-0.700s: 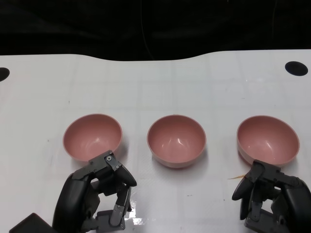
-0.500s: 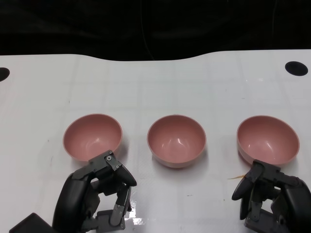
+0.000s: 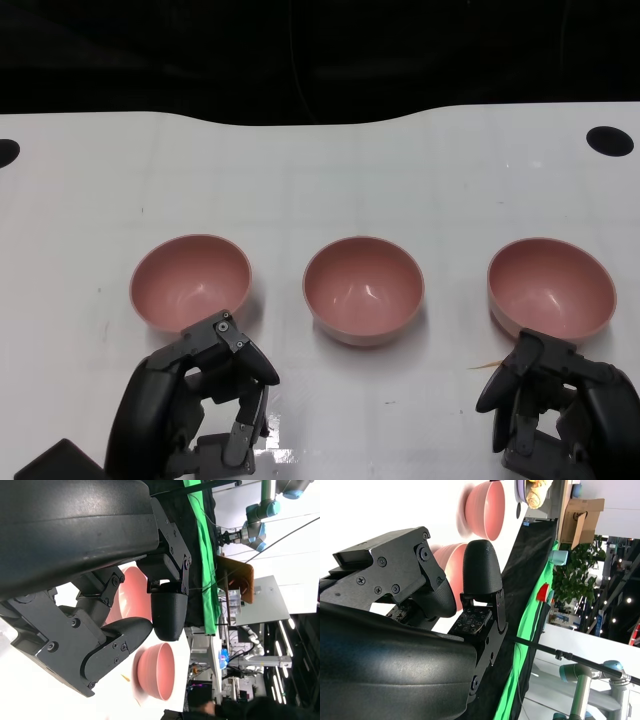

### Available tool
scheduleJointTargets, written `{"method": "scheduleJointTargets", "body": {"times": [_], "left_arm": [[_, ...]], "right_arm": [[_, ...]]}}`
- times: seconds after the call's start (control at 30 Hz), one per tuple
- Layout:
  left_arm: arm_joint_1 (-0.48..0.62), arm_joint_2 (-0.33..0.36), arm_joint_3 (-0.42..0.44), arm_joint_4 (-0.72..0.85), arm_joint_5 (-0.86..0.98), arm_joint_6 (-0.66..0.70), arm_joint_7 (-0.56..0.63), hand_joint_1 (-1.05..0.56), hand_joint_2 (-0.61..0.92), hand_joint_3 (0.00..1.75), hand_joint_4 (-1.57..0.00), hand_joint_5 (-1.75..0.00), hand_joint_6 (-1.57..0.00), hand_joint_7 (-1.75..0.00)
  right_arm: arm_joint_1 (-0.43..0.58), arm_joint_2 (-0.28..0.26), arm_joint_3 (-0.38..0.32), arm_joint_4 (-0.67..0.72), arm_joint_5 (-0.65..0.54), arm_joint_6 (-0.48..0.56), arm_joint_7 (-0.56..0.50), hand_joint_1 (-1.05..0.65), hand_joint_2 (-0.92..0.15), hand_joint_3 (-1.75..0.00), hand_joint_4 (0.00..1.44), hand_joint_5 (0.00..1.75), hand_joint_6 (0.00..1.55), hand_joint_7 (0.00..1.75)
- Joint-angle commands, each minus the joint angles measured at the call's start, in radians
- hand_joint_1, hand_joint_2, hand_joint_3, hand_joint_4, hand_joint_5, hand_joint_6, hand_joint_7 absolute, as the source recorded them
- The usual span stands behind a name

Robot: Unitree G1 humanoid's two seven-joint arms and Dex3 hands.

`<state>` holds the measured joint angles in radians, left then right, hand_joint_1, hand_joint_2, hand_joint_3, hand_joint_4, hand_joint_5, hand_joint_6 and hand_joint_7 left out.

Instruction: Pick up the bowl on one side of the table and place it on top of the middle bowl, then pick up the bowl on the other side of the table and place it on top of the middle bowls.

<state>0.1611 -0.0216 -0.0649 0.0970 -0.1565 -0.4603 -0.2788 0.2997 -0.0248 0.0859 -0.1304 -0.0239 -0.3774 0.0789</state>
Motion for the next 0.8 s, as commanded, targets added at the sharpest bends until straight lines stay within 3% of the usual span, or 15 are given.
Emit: {"method": "scheduleJointTargets", "body": {"times": [0.03,0.13,0.23,0.47,0.57,0.63,0.67,0.8], "left_arm": [[0.005,0.009,0.006,-0.007,-0.010,-0.014,-0.009,-0.18,0.42,1.33,-0.87,-1.75,-0.78,-1.52],[0.004,0.008,0.005,-0.004,-0.007,-0.020,-0.009,-0.18,0.42,1.32,-0.88,-1.75,-0.78,-1.51],[0.001,0.008,0.004,0.003,-0.005,-0.026,-0.008,-0.17,0.43,1.31,-0.88,-1.75,-0.78,-1.51],[0.004,0.005,0.002,-0.004,-0.003,-0.020,-0.002,-0.17,0.44,1.31,-0.87,-1.75,-0.79,-1.51],[0.004,0.005,0.001,0.000,-0.003,-0.025,-0.004,-0.17,0.44,1.31,-0.87,-1.75,-0.78,-1.51],[0.003,0.005,0.001,0.003,0.000,-0.031,-0.003,-0.17,0.44,1.31,-0.87,-1.75,-0.78,-1.51],[0.003,0.005,0.001,0.004,0.002,-0.033,-0.003,-0.17,0.43,1.31,-0.87,-1.75,-0.79,-1.51],[0.005,0.005,-0.001,0.001,-0.001,-0.030,-0.005,-0.18,0.42,1.31,-0.87,-1.75,-0.79,-1.52]], "right_arm": [[0.004,-0.004,-0.003,0.001,0.000,-0.012,-0.001,0.00,-0.33,-1.53,0.88,1.73,0.84,1.40],[0.004,-0.008,-0.007,0.001,0.001,-0.016,0.002,0.00,-0.33,-1.53,0.88,1.73,0.84,1.40],[-0.004,-0.018,-0.016,0.010,-0.024,-0.032,-0.008,-0.01,-0.37,-1.44,0.82,1.62,0.80,1.34],[-0.020,-0.053,-0.038,0.007,-0.096,-0.021,-0.027,-0.10,-0.58,-0.91,0.57,1.24,0.59,0.94],[-0.021,-0.067,-0.046,-0.007,-0.143,0.005,-0.039,-0.17,-0.68,-0.65,0.48,1.05,0.52,0.67],[-0.019,-0.076,-0.053,-0.026,-0.167,0.031,-0.043,-0.26,-0.83,-0.28,0.44,0.83,0.49,0.38],[-0.017,-0.079,-0.055,-0.035,-0.175,0.043,-0.044,-0.31,-0.86,-0.18,0.39,0.77,0.46,0.29],[-0.016,-0.105,-0.062,-0.065,-0.276,0.072,-0.074,-0.43,-0.89,-0.03,0.25,0.66,0.38,0.13]]}}
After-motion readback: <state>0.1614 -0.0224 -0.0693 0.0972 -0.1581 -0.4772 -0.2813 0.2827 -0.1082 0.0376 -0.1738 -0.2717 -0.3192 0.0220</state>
